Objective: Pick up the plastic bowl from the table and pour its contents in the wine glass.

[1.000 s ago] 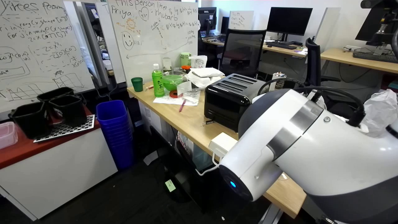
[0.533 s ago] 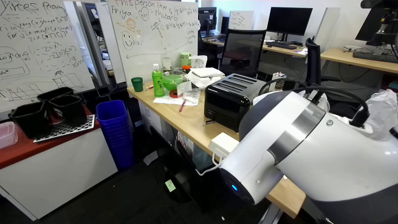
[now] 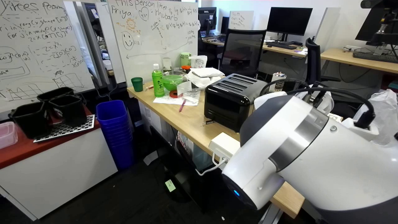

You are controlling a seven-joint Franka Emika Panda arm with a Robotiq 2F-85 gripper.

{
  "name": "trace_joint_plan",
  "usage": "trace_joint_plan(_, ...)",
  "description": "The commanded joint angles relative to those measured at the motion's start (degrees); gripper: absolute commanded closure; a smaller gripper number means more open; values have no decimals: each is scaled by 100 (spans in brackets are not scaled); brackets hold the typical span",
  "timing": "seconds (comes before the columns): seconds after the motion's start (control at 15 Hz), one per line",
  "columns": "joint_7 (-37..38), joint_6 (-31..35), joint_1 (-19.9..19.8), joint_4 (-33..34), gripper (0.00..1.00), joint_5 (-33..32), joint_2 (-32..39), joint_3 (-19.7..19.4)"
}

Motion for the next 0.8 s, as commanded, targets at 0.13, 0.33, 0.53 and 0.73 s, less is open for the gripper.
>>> trace_joint_plan(0.13,107,-376,74,126,97,-123,216,-19)
trace_joint_plan(0.33,102,-448,80,148,97,-140,250,-17)
trace_joint_plan(0.53,119,-579,98,207,97,-166,329,-29)
trace_joint_plan(0.73,135,-691,100,256,97,-186,380,-26)
